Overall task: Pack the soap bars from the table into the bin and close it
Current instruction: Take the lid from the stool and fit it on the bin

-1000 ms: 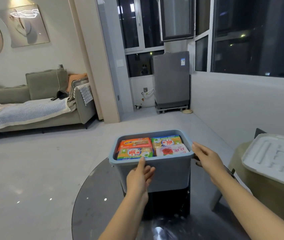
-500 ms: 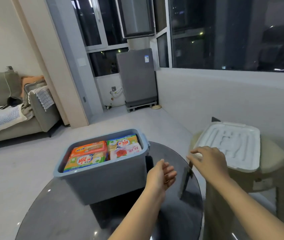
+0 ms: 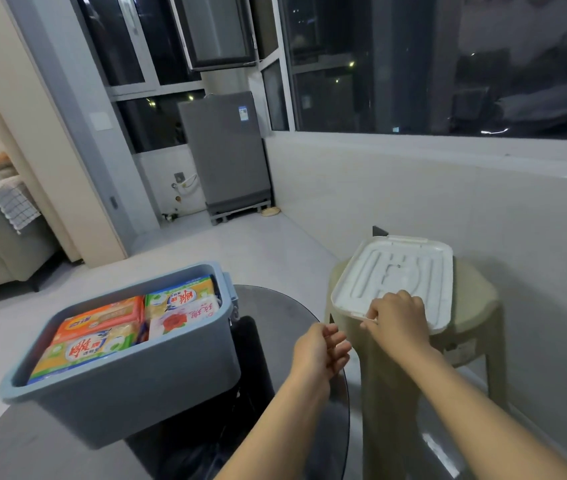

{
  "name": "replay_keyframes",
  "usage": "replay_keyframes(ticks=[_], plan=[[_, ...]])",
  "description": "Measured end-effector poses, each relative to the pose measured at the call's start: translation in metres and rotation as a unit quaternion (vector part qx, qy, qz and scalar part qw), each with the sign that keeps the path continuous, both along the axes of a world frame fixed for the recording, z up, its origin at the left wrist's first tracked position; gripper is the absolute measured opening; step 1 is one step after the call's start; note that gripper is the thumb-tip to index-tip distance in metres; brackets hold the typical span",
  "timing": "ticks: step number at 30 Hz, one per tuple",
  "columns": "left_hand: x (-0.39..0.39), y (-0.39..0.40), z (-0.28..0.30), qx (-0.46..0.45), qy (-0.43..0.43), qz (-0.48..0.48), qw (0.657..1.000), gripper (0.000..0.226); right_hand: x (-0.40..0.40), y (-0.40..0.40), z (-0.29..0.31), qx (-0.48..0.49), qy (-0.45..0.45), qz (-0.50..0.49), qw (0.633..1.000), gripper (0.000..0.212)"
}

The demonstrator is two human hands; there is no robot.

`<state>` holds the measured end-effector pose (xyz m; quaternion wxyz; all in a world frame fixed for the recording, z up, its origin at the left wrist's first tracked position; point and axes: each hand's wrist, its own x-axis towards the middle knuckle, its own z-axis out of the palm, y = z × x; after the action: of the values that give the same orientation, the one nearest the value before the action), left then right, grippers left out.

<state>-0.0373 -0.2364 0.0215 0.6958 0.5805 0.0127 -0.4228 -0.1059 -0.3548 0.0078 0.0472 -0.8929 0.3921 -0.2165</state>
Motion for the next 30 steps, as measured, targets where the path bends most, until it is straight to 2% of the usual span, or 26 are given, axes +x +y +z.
replay_keyframes(ticks=[4, 9, 14, 18, 27, 30], plan=[[-0.001, 0.008, 0.001, 0.003, -0.013, 0.003, 1.0, 0.023, 0.004, 0.005, 0.004, -0.034, -0.024, 0.01, 0.999, 0.017], [0.0, 0.021, 0.017, -0.016, -0.037, 0.032, 0.999, 0.019, -0.004, 0.019, 0.023, -0.057, -0.144, 0.034, 0.987, 0.015], [-0.001, 0.029, 0.046, -0.091, -0.047, 0.011, 0.995, 0.021, -0.011, 0.044, 0.057, -0.083, -0.281, 0.035, 0.955, 0.019], [0.001, 0.038, 0.065, -0.134, -0.117, -0.009, 0.984, 0.017, -0.016, 0.063, 0.082, -0.089, -0.383, 0.036, 0.919, 0.018], [0.002, 0.065, 0.103, -0.169, -0.264, -0.004, 0.95, 0.039, -0.021, 0.102, 0.11, 0.05, -0.488, 0.09, 0.867, 0.017], [0.003, 0.075, 0.116, -0.175, -0.306, -0.006, 0.936, 0.039, -0.022, 0.111, 0.115, 0.08, -0.514, 0.11, 0.847, 0.018]])
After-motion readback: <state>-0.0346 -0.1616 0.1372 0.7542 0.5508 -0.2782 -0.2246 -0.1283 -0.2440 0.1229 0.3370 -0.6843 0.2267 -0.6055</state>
